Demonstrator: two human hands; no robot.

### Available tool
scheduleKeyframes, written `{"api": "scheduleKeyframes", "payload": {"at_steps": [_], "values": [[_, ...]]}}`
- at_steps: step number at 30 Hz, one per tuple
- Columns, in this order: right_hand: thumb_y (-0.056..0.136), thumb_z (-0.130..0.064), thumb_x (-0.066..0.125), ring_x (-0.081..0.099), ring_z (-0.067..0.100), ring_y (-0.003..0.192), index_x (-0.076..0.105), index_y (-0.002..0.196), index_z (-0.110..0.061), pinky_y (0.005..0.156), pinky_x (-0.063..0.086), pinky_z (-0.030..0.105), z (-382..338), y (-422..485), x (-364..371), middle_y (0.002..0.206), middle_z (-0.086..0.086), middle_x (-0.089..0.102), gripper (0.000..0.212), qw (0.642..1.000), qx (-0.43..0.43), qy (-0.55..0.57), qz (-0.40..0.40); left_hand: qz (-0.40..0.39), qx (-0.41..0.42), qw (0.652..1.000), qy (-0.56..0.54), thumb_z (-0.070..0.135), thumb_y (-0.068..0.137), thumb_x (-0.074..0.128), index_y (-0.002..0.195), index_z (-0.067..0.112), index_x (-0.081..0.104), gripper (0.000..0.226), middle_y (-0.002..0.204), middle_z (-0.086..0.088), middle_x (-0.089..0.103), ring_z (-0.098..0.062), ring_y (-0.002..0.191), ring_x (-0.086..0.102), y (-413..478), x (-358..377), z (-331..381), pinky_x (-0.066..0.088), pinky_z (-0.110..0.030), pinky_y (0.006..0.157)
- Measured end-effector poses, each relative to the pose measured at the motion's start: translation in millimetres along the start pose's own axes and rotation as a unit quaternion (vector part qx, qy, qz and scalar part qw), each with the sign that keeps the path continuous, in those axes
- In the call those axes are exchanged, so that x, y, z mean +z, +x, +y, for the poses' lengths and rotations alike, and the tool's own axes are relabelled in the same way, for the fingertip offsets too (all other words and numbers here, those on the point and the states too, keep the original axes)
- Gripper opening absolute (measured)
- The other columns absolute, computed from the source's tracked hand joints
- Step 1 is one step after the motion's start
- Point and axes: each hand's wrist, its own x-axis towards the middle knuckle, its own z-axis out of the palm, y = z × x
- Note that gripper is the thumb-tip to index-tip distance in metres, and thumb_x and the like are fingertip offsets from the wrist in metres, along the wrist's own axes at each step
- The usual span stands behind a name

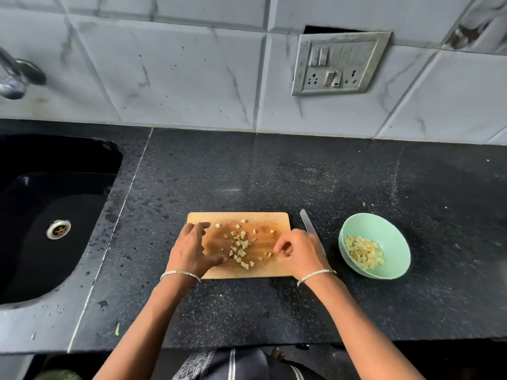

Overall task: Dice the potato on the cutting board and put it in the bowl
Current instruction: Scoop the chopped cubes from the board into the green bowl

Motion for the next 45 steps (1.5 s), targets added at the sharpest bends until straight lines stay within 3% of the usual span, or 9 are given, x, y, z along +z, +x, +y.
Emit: {"api": "scheduleKeyframes", "payload": {"at_steps": [4, 10, 14, 19, 26, 32, 36, 40, 45], "values": [[0.086, -0.017, 0.066, 0.055, 0.014, 0.106, 0.068, 0.098, -0.025, 0.090, 0.042, 0.024, -6.2, 17.7, 15.9, 0.117, -0.005, 0.057, 0.015, 1.000, -0.012, -0.017, 0.014, -0.104, 0.030, 0.991, 0.078, 0.053, 0.039, 0.092, 0.149, 0.011, 0.024, 0.136, 0.139, -0.005, 0.032, -0.025, 0.126, 0.041, 10.2, -4.7, 1.6, 0.033, -0.033, 0.108], [0.099, -0.048, 0.040, 0.010, 0.023, 0.149, 0.015, 0.154, -0.012, 0.119, 0.011, 0.036, -15.3, 33.1, 47.4, 0.162, 0.008, 0.011, 0.070, 0.999, -0.006, 0.007, -0.053, -0.081, 0.058, 0.990, 0.098, 0.053, 0.039, 0.091, 0.135, 0.010, 0.041, 0.117, 0.129, -0.006, 0.039, -0.025, 0.116, 0.047, 20.8, 5.9, 4.7, 0.038, -0.034, 0.104], [0.104, -0.033, 0.030, -0.002, 0.017, 0.149, 0.006, 0.156, -0.014, 0.118, -0.008, 0.031, -36.8, 36.8, 68.9, 0.162, 0.003, 0.000, 0.059, 0.998, -0.063, -0.011, -0.028, -0.076, 0.079, 0.991, 0.083, 0.049, 0.047, 0.090, 0.129, 0.012, 0.048, 0.099, 0.123, -0.004, 0.044, -0.023, 0.109, 0.050, 23.9, 11.2, 6.5, 0.040, -0.032, 0.097], [0.094, 0.007, 0.042, 0.029, 0.024, 0.144, 0.046, 0.141, -0.004, 0.121, 0.015, 0.037, -56.5, 40.8, 81.1, 0.152, 0.011, 0.037, 0.049, 0.988, -0.133, 0.081, -0.020, -0.063, 0.089, 0.994, 0.033, 0.030, 0.060, 0.086, 0.124, 0.017, 0.057, 0.072, 0.116, -0.003, 0.052, -0.022, 0.104, 0.055, 26.5, 17.8, 5.7, 0.040, -0.026, 0.093], [0.090, 0.010, 0.044, 0.053, 0.017, 0.127, 0.066, 0.120, -0.004, 0.111, 0.035, 0.026, -31.3, 12.8, 71.3, 0.128, 0.007, 0.062, 0.040, 0.982, -0.171, 0.076, 0.011, -0.109, 0.062, 0.983, -0.132, 0.009, 0.055, 0.091, 0.100, 0.016, 0.067, 0.051, 0.087, 0.003, 0.066, -0.006, 0.070, 0.064, 23.1, 6.1, -6.6, 0.057, -0.023, 0.068], [0.089, -0.013, 0.064, 0.059, -0.008, 0.084, 0.069, 0.112, -0.018, 0.084, 0.054, 0.025, -9.4, 5.6, 28.4, 0.110, -0.009, 0.066, 0.025, 0.995, -0.051, 0.067, 0.046, -0.131, 0.098, 0.986, 0.000, 0.036, 0.047, 0.094, 0.131, 0.019, 0.051, 0.096, 0.114, 0.001, 0.055, -0.015, 0.098, 0.056, 25.7, -6.1, -5.0, 0.047, -0.025, 0.091], [0.059, -0.061, 0.081, 0.046, 0.018, 0.126, 0.048, 0.125, -0.026, 0.104, 0.041, 0.043, -6.1, 2.1, 32.0, 0.134, -0.002, 0.047, 0.081, 0.994, 0.061, -0.006, -0.095, -0.150, 0.097, 0.982, 0.061, 0.045, 0.046, 0.093, 0.129, 0.014, 0.049, 0.099, 0.121, -0.001, 0.047, -0.020, 0.107, 0.053, 27.3, 4.0, 1.1, 0.043, -0.030, 0.098], [0.053, -0.047, 0.090, 0.050, 0.011, 0.111, 0.040, 0.127, -0.021, 0.093, 0.041, 0.027, -19.1, 7.2, 42.5, 0.125, -0.006, 0.041, 0.093, 0.995, 0.019, -0.030, -0.097, -0.137, 0.095, 0.985, 0.046, 0.040, 0.048, 0.093, 0.121, 0.016, 0.053, 0.087, 0.118, 0.000, 0.048, -0.019, 0.105, 0.053, 26.5, 14.7, 9.5, 0.045, -0.030, 0.095], [0.066, -0.027, 0.085, 0.048, 0.018, 0.114, 0.046, 0.120, -0.020, 0.095, 0.043, 0.032, -33.2, 21.1, 47.5, 0.121, -0.002, 0.049, 0.067, 0.996, -0.003, -0.016, -0.090, -0.117, 0.107, 0.987, 0.018, 0.029, 0.053, 0.091, 0.118, 0.019, 0.057, 0.074, 0.115, 0.000, 0.054, -0.019, 0.105, 0.053, 24.8, 21.7, 15.7, 0.045, -0.030, 0.092]]}}
